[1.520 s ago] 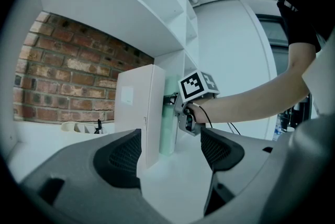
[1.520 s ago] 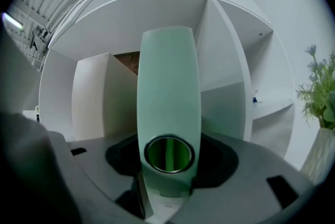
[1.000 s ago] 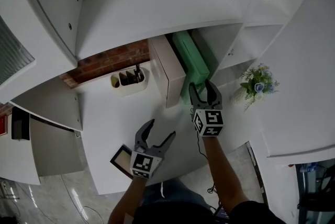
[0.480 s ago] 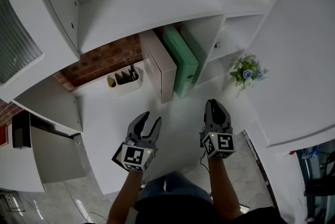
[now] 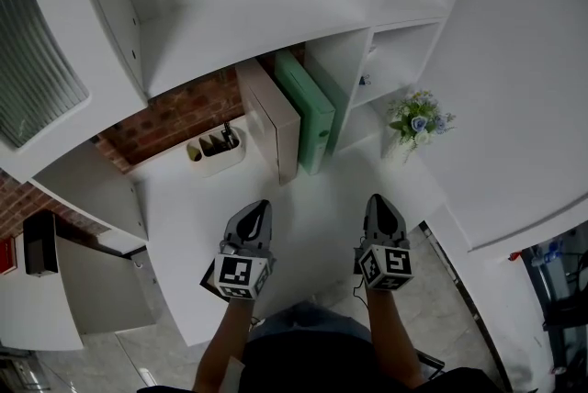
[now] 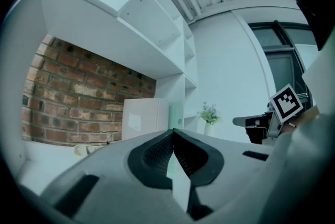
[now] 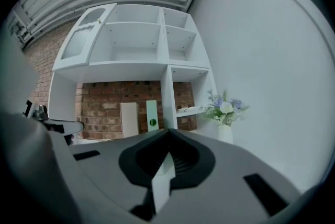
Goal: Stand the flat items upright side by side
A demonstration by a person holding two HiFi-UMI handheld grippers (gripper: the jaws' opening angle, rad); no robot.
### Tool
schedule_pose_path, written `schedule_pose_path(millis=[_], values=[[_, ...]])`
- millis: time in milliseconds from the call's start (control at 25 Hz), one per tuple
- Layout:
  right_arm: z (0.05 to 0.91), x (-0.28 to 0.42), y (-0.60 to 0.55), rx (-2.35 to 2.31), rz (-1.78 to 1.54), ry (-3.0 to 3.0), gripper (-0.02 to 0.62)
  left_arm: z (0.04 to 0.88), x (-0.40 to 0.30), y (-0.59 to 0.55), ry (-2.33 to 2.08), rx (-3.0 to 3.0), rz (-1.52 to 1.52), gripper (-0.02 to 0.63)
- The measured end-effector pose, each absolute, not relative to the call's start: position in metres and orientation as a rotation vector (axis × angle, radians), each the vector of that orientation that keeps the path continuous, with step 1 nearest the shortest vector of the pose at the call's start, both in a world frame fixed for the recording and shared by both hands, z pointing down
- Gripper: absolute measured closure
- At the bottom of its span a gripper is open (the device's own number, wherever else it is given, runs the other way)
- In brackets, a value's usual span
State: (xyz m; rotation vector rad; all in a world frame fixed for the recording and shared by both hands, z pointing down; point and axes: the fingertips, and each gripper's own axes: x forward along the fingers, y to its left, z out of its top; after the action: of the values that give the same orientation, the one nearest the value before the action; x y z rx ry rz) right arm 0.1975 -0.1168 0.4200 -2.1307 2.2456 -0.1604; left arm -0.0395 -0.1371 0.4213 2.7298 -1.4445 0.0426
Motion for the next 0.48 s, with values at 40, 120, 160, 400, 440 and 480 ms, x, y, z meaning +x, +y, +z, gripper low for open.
schedule_pose_path(millis=[40,120,160,400,440,480], values=[[0.422,0.199,-0.114,-2.135,-0.163,2.241,0.597,0.422,-0.041,-0.138,-1.449,2.721,0.048,0.597],[0.424,0.202,-0.11,-2.15,-0.166,2.229,0.597,0.421,-0.043,-0.138,-1.451,2.71,0.046,0.597],[0.425,0.203,-0.108,-2.159,-0.167,2.227,0.597,0.421,-0.044,-0.139,-1.452,2.705,0.046,0.597],[0.429,0.202,-0.104,-2.169,-0.171,2.249,0.598,0.422,-0.05,-0.143,-1.47,2.674,0.046,0.598],[0.429,0.201,-0.104,-2.165,-0.17,2.257,0.598,0.423,-0.051,-0.143,-1.473,2.67,0.045,0.598],[0.429,0.2,-0.104,-2.16,-0.172,2.264,0.598,0.423,-0.052,-0.144,-1.475,2.665,0.045,0.598]])
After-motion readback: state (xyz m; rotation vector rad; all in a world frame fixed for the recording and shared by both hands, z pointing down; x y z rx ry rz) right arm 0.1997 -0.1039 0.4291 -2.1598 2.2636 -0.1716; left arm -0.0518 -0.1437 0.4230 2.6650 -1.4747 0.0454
